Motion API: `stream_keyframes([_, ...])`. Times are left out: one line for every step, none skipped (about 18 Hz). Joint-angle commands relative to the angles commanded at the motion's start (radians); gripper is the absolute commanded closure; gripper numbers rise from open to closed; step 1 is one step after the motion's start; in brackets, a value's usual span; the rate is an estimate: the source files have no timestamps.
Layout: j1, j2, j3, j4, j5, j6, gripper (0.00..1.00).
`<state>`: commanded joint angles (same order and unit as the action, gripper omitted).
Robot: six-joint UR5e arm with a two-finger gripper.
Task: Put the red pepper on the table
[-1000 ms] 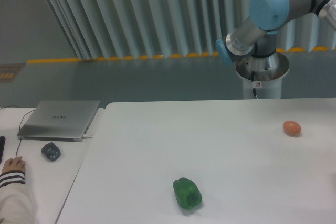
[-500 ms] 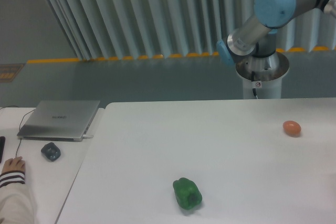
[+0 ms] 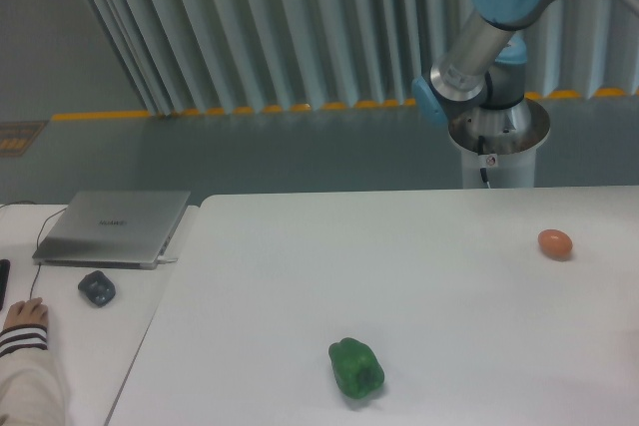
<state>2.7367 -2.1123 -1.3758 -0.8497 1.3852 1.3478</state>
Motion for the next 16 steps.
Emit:
stream_keyframes([-0.008, 0.008, -0.017, -0.003, 0.002, 0.034, 0.00])
stream_keyframes([-0.012, 0.012, -0.023, -0.009, 0.005, 0.053, 0.00])
stream_keyframes([-0.021, 0.015, -0.034, -0.011, 0.005, 0.056, 0.00])
stream_keyframes([-0.026, 0.014, -0.034, -0.011, 0.006, 0.057, 0.00])
stream_keyframes([-0.026, 0.012, -0.034, -0.011, 0.005, 0.062, 0.00])
stream_keyframes([-0.023, 0.014, -0.037, -0.011, 0.005, 0.069, 0.00])
stream_keyframes([-0.020, 0.012, -0.034, -0.011, 0.003, 0.074, 0.00])
stream_keyframes([-0.020, 0.012, -0.029, -0.014, 0.003, 0.076, 0.00])
stream_keyframes([-0.017, 0.011, -0.031, -0.019, 0.003, 0.080, 0.00])
stream_keyframes([-0.017, 0.008, -0.031, -0.023, 0.005, 0.094, 0.00])
stream_keyframes([-0.015, 0.008, -0.037, -0.028, 0.005, 0.126, 0.00])
stream_keyframes([-0.012, 0.006, -0.039, -0.035, 0.006, 0.164, 0.00])
stream_keyframes([0.001, 0.006, -0.042, -0.061, 0.005, 0.195, 0.00])
stream_keyframes([0.008, 0.006, -0.034, -0.080, 0.005, 0.215, 0.00])
stream_keyframes([0.012, 0.006, -0.034, -0.101, 0.006, 0.244, 0.00])
stream_keyframes([0.014, 0.006, -0.034, -0.114, 0.006, 0.279, 0.00])
